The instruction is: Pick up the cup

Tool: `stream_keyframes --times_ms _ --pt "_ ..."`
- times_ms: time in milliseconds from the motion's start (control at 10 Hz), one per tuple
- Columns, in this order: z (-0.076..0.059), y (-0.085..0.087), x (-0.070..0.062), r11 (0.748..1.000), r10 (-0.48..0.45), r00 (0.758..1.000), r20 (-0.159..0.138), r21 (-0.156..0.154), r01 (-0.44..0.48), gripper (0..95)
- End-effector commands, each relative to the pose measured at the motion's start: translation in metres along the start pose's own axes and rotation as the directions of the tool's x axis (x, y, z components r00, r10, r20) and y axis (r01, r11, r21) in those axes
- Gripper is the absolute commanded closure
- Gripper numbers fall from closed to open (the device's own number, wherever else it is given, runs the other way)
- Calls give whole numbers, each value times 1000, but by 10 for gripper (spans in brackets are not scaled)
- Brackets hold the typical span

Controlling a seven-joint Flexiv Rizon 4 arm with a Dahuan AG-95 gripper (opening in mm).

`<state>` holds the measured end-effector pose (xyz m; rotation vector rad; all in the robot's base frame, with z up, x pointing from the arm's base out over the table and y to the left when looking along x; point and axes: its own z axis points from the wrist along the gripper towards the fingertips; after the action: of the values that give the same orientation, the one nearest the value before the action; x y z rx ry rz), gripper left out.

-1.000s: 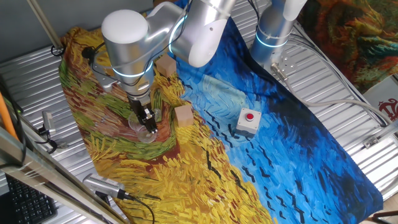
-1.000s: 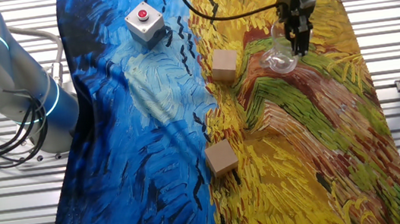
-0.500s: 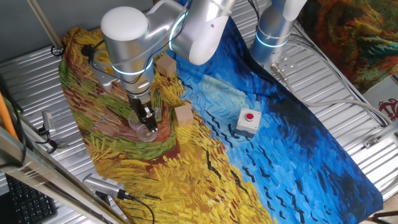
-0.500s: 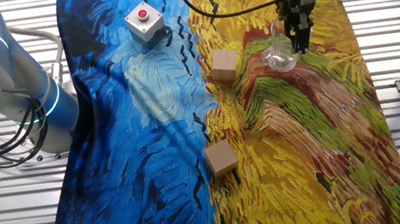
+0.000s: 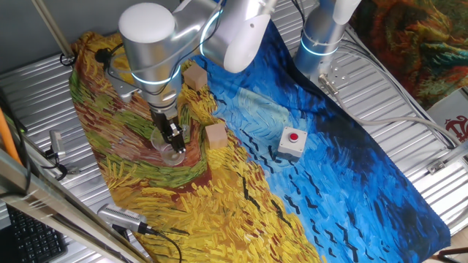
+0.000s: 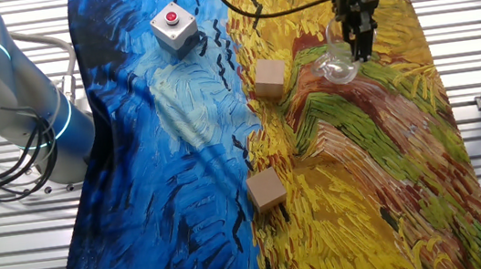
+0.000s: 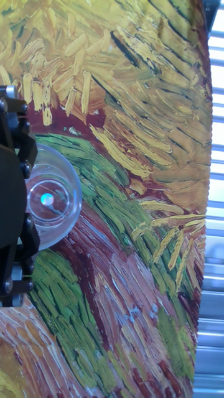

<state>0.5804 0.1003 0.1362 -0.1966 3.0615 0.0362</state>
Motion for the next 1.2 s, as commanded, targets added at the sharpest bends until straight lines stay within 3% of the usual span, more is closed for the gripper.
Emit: stream_keyframes --times_ms 100,1200 --pt "-2 1 0 1000 0 1000 2 -2 0 950" --pt "-25 1 3 1000 -2 1000 5 -5 2 950"
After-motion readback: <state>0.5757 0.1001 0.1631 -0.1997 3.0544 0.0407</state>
